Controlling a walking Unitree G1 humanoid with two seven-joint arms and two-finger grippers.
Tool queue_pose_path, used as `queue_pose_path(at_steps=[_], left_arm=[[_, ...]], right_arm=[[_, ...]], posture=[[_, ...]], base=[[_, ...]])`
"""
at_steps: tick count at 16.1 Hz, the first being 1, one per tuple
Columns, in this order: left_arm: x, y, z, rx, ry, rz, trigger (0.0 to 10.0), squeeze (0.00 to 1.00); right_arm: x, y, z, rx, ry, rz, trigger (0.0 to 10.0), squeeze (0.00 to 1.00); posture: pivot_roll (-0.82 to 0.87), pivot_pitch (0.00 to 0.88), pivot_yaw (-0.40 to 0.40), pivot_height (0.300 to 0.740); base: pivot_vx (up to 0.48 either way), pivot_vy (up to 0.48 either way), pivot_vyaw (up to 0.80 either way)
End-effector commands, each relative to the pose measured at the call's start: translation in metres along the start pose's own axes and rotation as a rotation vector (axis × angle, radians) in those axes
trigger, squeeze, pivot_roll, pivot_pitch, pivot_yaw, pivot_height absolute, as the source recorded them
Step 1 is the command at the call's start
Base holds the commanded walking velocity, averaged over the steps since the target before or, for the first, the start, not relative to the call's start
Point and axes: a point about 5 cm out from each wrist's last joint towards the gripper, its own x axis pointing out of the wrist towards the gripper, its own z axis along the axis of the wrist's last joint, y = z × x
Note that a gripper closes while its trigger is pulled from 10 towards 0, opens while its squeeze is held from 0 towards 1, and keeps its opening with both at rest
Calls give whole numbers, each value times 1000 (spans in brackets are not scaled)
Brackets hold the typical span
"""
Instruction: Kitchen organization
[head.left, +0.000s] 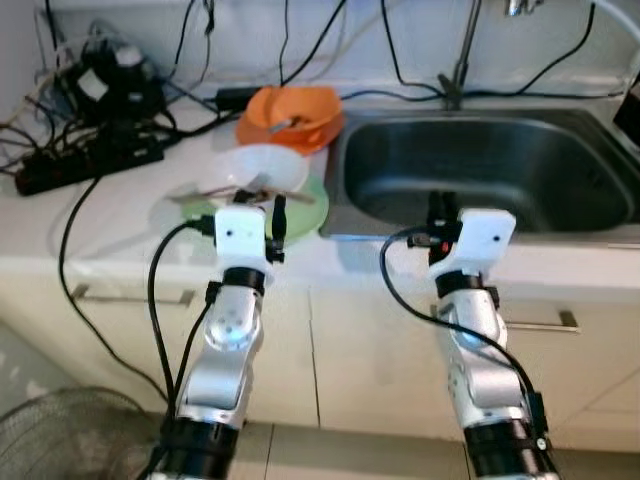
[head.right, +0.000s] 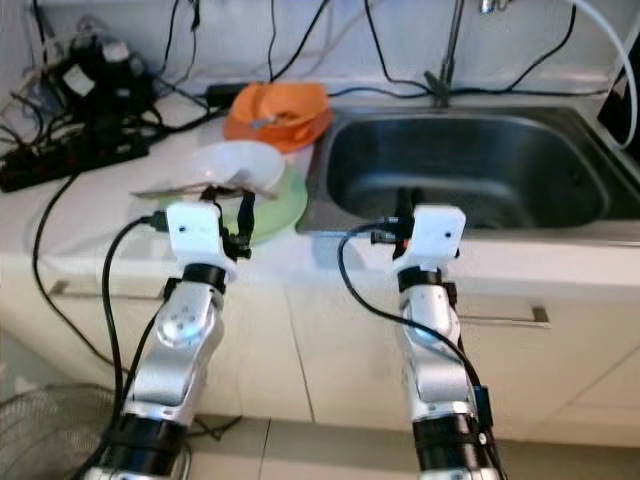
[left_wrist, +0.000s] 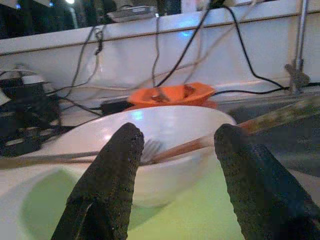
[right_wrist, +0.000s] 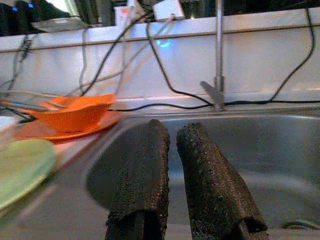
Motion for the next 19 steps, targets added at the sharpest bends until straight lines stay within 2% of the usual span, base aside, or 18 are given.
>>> queue_pose_path(at_steps=[1, 8, 14, 19], left_arm=[[0, 7, 3, 7, -15, 9, 10000, 0], [-5, 9, 4, 46, -16, -40, 10000, 0], [-12, 6, -3, 173, 6, -166, 10000, 0], [-11, -2, 0, 303, -31, -263, 10000, 0]], right_arm=[[2, 9, 3, 10, -6, 29, 10000, 0], [2, 10, 2, 18, -3, 28, 10000, 0], [0, 7, -5, 29, 26, 5, 10000, 0], [1, 8, -6, 36, 27, 4, 10000, 0]], posture=[[54, 53, 68, 740], [56, 50, 68, 740], [57, 46, 73, 740], [55, 28, 78, 740]], base=[[0, 0, 0], [0, 0, 0], [0, 0, 0], [0, 0, 0]])
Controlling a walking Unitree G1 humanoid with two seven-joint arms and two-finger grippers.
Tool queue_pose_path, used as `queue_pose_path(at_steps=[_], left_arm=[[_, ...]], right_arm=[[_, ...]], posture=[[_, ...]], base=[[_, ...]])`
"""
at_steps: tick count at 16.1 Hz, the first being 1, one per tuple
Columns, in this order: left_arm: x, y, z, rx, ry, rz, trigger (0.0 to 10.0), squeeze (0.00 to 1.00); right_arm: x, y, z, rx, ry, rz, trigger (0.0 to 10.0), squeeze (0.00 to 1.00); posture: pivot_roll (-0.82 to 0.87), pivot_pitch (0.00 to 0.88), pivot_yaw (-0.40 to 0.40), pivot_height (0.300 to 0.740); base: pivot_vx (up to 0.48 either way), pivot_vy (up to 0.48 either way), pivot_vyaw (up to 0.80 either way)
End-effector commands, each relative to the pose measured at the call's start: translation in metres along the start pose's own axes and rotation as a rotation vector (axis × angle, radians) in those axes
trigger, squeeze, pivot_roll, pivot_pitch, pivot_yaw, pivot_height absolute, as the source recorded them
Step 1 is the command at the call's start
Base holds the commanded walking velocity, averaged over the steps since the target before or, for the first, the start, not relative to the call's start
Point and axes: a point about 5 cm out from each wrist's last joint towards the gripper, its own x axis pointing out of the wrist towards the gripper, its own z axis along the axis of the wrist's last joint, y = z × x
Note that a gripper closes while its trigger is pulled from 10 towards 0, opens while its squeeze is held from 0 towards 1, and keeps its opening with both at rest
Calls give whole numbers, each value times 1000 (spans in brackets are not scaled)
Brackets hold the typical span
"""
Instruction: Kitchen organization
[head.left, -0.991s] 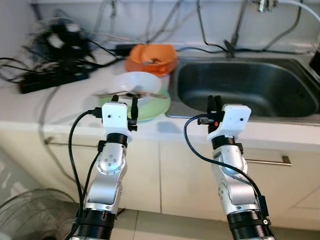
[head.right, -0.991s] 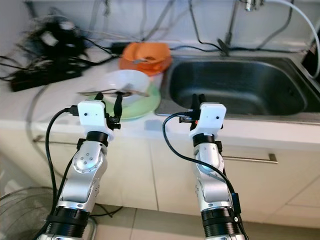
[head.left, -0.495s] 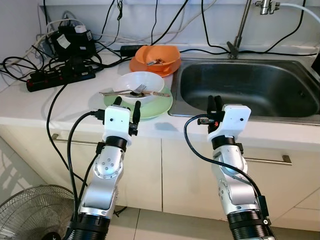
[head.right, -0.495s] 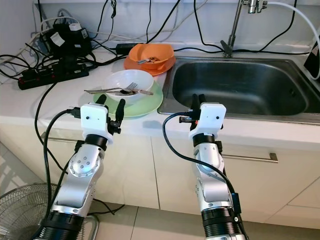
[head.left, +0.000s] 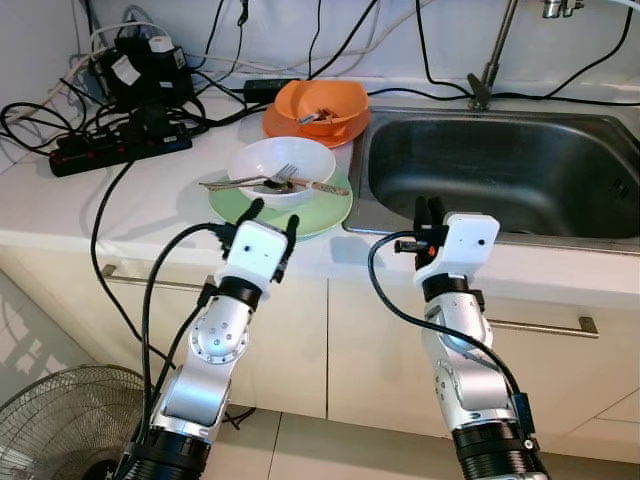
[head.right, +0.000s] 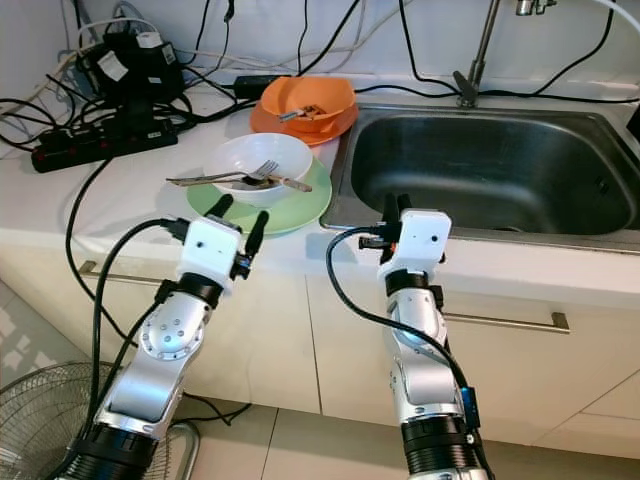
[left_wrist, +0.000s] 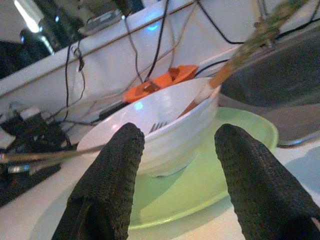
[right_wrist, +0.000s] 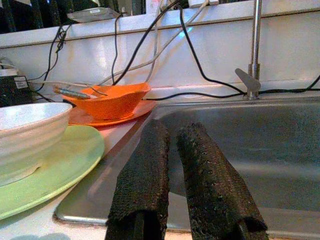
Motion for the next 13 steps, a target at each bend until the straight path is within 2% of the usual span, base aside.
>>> queue_pose_path(at_steps=[1, 7, 9, 13], left_arm=[[2, -2, 4, 52, -29, -37, 10000, 0], [6, -8, 6, 54, -48, -44, 10000, 0], [6, -11, 7, 50, -51, -50, 10000, 0], [6, -12, 5, 42, -49, -48, 10000, 0]], right_arm=[[2, 1, 1, 14, -5, -6, 10000, 0], [5, -1, 0, 16, 14, -21, 10000, 0], [5, -2, -2, 10, 25, -24, 10000, 0], [2, -2, -4, -2, 16, -26, 10000, 0]], posture=[[53, 24, 79, 740], [44, 11, 79, 740], [48, 22, 74, 740], [56, 36, 73, 740]], base=[[0, 0, 0], [0, 0, 0], [0, 0, -800], [0, 0, 0]])
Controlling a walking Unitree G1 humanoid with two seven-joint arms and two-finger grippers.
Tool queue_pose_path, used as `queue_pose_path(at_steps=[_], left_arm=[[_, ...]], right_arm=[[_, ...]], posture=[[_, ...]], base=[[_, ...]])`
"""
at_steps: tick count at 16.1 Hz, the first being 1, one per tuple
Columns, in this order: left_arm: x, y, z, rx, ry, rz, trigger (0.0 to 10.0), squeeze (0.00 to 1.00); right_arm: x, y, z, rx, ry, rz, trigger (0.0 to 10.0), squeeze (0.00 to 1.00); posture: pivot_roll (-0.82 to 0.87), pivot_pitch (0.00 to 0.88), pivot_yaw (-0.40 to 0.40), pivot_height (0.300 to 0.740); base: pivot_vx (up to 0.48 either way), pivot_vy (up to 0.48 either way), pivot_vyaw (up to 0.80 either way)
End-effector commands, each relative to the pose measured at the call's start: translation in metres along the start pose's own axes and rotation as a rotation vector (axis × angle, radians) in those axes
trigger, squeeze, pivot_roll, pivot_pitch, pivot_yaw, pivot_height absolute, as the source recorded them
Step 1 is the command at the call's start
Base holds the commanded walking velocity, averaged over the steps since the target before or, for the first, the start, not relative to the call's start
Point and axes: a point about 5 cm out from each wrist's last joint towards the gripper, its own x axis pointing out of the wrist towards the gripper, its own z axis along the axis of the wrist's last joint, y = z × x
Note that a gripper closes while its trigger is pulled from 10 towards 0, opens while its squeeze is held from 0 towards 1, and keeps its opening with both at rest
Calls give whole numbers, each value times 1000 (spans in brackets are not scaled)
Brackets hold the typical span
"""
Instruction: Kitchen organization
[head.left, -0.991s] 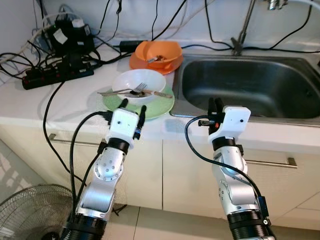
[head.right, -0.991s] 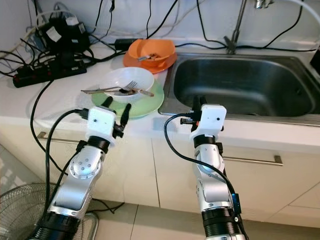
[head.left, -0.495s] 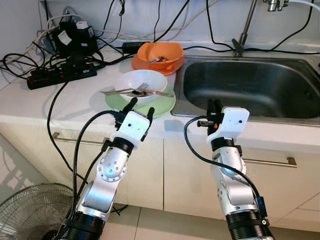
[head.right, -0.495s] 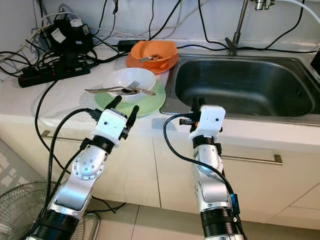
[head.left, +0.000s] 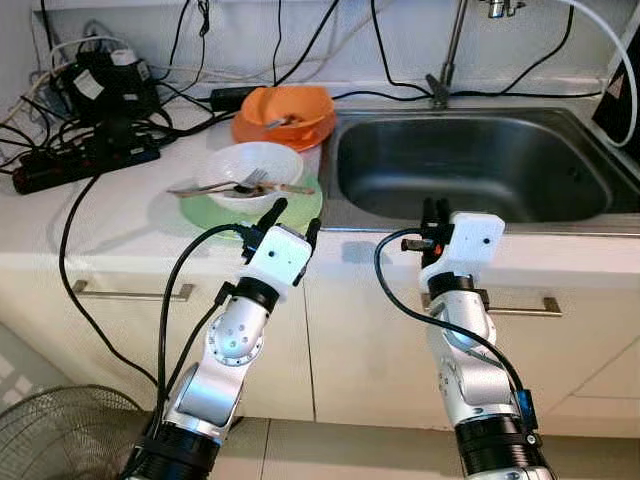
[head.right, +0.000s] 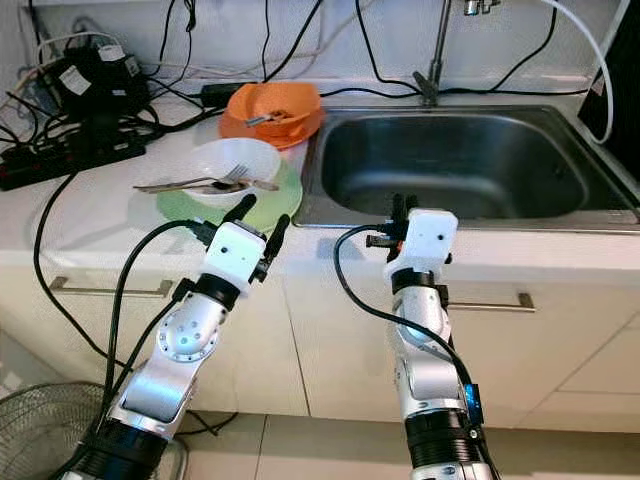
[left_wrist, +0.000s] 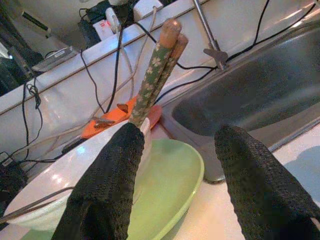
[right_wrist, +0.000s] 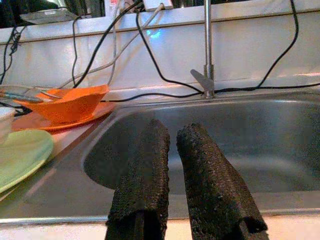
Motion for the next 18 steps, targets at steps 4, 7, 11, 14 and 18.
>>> queue_pose_path(at_steps=[4, 7, 11, 14, 18], left_arm=[[2, 4, 0, 14, -5, 9, 10000, 0], [2, 2, -1, 8, 0, 11, 10000, 0], [2, 5, 1, 18, -8, 29, 10000, 0], [4, 9, 3, 28, -22, 60, 10000, 0], [4, 11, 4, 36, -26, 79, 10000, 0]], right_arm=[[0, 0, -2, 1, 2, -1, 10000, 0], [0, 0, -2, 4, 2, -6, 10000, 0], [0, 1, -2, 7, 1, -3, 10000, 0], [0, 1, -1, 7, -1, -1, 10000, 0], [0, 1, -1, 6, -1, 0, 10000, 0]], posture=[[54, 40, 76, 740], [54, 43, 76, 740], [57, 45, 74, 740], [56, 44, 74, 740], [59, 47, 71, 740]], base=[[0, 0, 0], [0, 0, 0], [0, 0, 0], [0, 0, 0], [325, 0, 0]])
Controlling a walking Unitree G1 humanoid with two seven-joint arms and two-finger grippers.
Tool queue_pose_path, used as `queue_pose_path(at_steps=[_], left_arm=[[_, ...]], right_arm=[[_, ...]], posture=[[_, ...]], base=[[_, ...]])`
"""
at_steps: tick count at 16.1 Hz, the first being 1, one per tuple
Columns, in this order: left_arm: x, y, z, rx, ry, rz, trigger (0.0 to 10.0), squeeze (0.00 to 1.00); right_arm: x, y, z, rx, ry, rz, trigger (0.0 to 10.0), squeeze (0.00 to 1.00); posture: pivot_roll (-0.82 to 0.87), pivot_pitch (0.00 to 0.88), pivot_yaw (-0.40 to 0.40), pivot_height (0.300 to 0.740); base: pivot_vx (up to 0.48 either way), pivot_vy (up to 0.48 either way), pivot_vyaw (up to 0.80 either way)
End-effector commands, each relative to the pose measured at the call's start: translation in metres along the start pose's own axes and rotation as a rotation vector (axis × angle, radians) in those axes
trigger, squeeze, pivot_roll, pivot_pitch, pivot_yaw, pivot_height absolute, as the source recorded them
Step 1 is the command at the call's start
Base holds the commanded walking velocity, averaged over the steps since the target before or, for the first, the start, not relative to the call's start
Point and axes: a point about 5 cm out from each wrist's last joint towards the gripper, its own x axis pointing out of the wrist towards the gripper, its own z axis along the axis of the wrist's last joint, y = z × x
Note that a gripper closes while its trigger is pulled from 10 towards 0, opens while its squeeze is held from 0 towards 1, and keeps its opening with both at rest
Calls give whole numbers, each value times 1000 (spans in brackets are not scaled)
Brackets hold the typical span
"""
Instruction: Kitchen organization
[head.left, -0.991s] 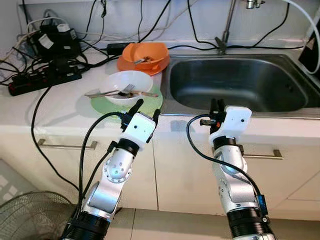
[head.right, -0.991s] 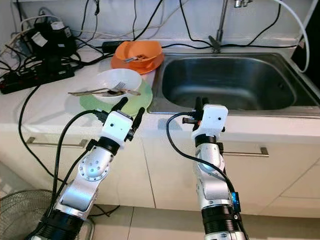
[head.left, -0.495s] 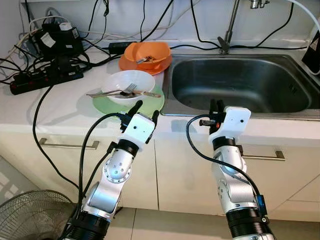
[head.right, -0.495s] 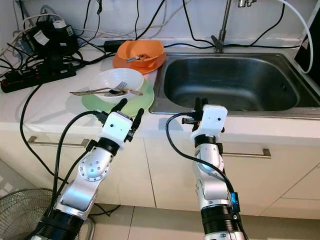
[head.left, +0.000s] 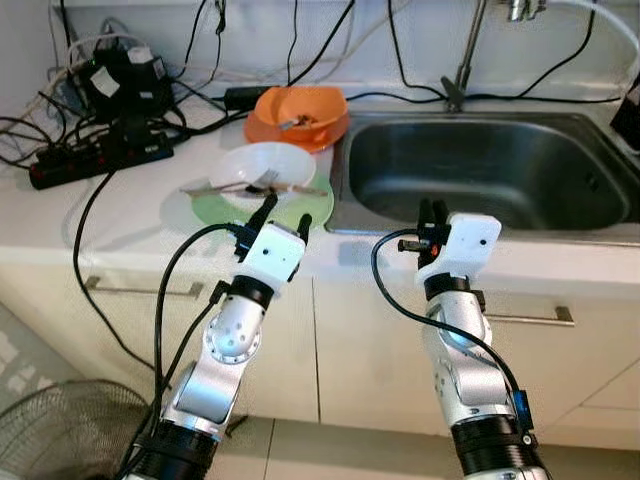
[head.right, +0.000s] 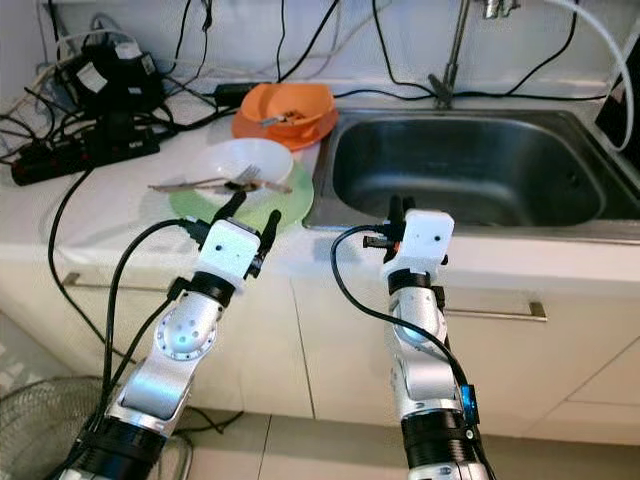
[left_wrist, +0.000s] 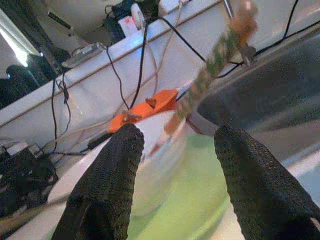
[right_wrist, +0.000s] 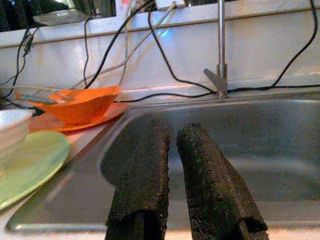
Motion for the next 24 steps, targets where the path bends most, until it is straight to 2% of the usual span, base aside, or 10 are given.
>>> queue_pose_path(at_steps=[1, 15, 24], left_arm=[[4, 4, 6, 12, -27, 20, 10000, 0], [4, 4, 5, 15, -29, 31, 10000, 0], [4, 3, 6, 12, -38, 22, 10000, 0]], right_arm=[[0, 1, 0, 3, -3, 2, 10000, 0], [0, 3, -1, 10, -2, 6, 10000, 0], [1, 4, -1, 12, -4, 7, 10000, 0]], posture=[[59, 47, 71, 740], [58, 48, 72, 740], [60, 47, 70, 740]], base=[[341, 0, 0], [359, 0, 0], [0, 0, 0]])
